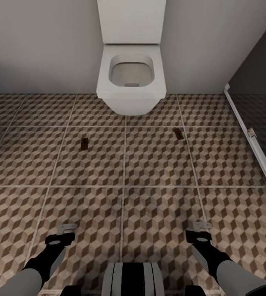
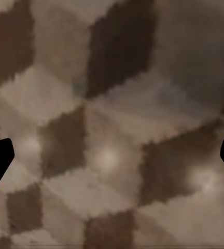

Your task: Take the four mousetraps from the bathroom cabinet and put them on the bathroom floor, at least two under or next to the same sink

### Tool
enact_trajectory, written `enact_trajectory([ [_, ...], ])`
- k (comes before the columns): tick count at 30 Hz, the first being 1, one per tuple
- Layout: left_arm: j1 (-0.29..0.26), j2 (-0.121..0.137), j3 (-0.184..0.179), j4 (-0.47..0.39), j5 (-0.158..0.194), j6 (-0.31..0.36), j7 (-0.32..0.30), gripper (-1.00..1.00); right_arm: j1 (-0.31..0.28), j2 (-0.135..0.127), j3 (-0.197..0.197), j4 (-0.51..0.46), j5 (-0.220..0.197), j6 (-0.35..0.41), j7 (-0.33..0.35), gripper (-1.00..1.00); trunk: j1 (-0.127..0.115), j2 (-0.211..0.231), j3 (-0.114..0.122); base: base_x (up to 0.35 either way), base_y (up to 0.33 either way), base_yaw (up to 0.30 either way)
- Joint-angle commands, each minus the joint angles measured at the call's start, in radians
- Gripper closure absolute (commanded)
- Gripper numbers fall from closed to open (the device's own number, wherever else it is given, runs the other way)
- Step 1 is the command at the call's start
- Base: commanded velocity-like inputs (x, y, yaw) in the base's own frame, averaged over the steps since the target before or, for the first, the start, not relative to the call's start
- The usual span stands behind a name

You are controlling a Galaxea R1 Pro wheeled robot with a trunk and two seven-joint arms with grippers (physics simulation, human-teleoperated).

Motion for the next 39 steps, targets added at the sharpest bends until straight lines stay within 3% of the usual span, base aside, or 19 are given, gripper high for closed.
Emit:
enact_trajectory([
  [1,0.0,0.0,-0.002,-0.003,0.005,0.006,0.004,-1.0,0.001,-0.001,0.007,0.0,-0.016,0.012,-0.005,-1.0,0.0,0.0,-0.001,-0.027,0.0,0.0],
  [12,0.0,0.0,-0.003,-0.004,0.005,0.006,0.005,-1.0,0.001,-0.001,0.007,0.0,-0.016,0.012,-0.005,-1.0,0.0,0.0,-0.001,-0.009,0.0,0.0],
  [39,0.0,-0.001,-0.002,-0.005,0.005,0.006,0.003,-1.0,0.001,-0.002,0.007,-0.008,-0.017,0.012,0.003,-1.0,-0.012,0.006,0.104,0.0,0.0,0.0],
])
